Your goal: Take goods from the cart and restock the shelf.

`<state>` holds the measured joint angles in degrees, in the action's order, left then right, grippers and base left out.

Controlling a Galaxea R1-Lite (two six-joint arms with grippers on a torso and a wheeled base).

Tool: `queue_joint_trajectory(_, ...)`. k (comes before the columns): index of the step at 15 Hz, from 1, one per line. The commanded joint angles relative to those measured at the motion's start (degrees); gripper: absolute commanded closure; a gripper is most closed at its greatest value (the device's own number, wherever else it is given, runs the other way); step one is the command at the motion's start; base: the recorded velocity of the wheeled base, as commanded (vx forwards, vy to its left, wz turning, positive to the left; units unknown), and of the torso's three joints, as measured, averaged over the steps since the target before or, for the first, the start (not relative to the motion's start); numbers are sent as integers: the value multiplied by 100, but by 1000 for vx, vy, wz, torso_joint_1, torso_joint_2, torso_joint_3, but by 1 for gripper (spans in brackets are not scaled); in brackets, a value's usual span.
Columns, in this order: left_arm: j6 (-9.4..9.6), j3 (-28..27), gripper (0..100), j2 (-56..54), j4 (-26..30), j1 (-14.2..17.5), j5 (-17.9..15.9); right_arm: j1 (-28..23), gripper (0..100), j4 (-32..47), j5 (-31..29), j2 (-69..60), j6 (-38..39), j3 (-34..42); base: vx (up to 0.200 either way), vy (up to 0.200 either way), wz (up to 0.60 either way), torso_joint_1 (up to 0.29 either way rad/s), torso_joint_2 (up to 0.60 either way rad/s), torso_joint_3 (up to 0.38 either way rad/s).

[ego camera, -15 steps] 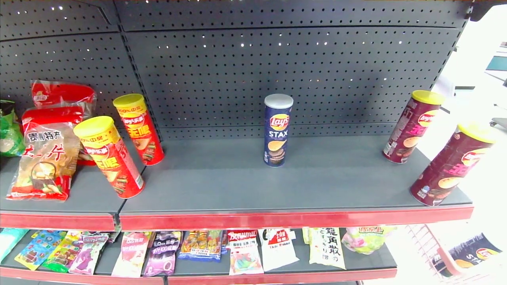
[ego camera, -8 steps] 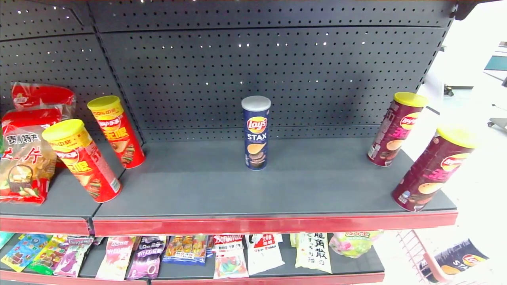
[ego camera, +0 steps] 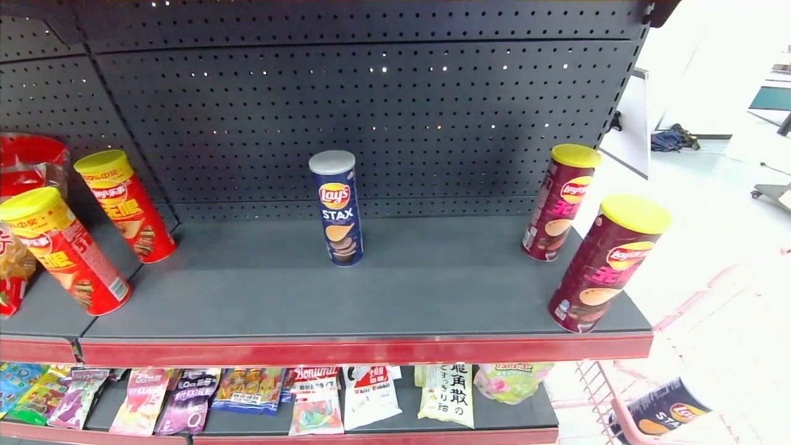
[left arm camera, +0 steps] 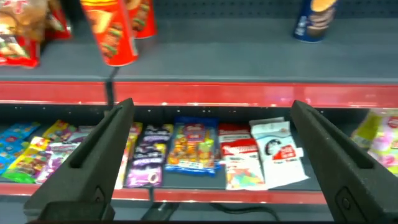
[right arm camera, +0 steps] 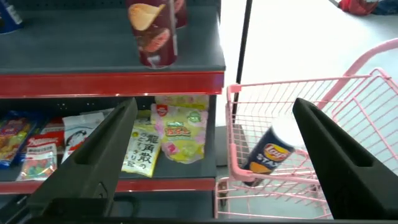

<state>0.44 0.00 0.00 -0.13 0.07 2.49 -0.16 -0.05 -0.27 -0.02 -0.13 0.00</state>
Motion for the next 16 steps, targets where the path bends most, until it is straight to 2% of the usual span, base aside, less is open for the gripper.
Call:
queue_joint_trajectory(1,0,0,0,0,-4,1,-3,-2,0,-4,0,2,-4,0,0,-200,0,7,12,7)
queue_joint_trajectory(2,0,0,0,0,-4,1,-3,-2,0,-4,0,2,-4,0,0,-200,0,2,2,2)
queue_joint_trajectory(10,-9,0,0,0,-4,1,6,-2,0,-4,0,2,-4,0,0,0,0,0,0,0)
queue_joint_trajectory(16,-9,0,0,0,-4,1,6,-2,0,-4,0,2,-4,0,0,0,-600,4,2,5)
